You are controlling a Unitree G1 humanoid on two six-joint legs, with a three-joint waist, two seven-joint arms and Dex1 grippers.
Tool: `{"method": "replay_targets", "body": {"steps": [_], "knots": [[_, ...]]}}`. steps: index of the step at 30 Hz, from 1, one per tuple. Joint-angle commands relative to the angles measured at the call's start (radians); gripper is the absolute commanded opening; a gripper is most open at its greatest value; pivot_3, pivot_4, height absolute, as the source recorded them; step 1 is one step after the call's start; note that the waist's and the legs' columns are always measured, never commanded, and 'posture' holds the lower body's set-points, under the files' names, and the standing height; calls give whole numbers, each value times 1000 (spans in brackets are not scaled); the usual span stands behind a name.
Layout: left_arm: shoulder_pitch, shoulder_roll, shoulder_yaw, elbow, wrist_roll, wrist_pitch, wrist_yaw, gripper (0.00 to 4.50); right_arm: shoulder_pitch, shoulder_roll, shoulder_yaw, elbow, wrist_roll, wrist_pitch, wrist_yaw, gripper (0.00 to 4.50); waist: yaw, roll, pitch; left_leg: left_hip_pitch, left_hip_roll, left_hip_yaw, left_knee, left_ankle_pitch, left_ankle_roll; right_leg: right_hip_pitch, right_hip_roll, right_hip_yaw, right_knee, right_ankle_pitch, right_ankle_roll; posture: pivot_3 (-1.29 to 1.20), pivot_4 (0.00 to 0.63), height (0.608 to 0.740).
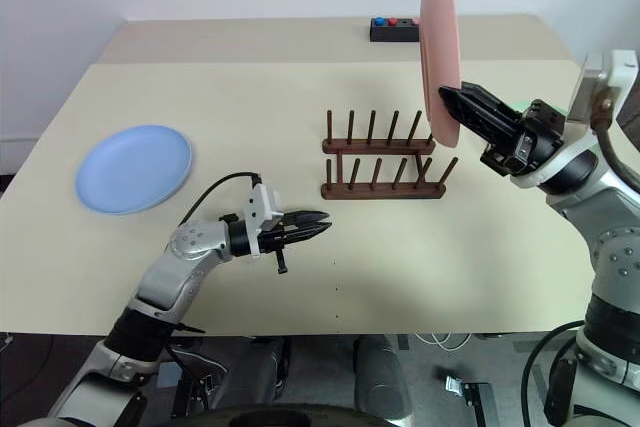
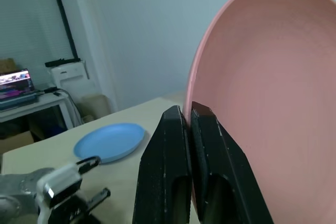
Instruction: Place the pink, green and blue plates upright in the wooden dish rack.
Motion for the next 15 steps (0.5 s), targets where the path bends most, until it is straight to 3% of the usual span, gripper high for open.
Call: {"method": "replay_targets", "body": {"steps": [1,15], "knots": [[4,9,22,-53,-34,13,-6,632,3,7,-25,3,21,-16,3,62,0,0,0,0,0,0,0,0,0,0,0,0,0,0,0,0,150,740],[5,4,6,-56,-17,16,1,632,13,13,-19,84,42,21,12,62,0,0,0,0,0,0,0,0,0,0,0,0,0,0,0,0,150,740]]}}
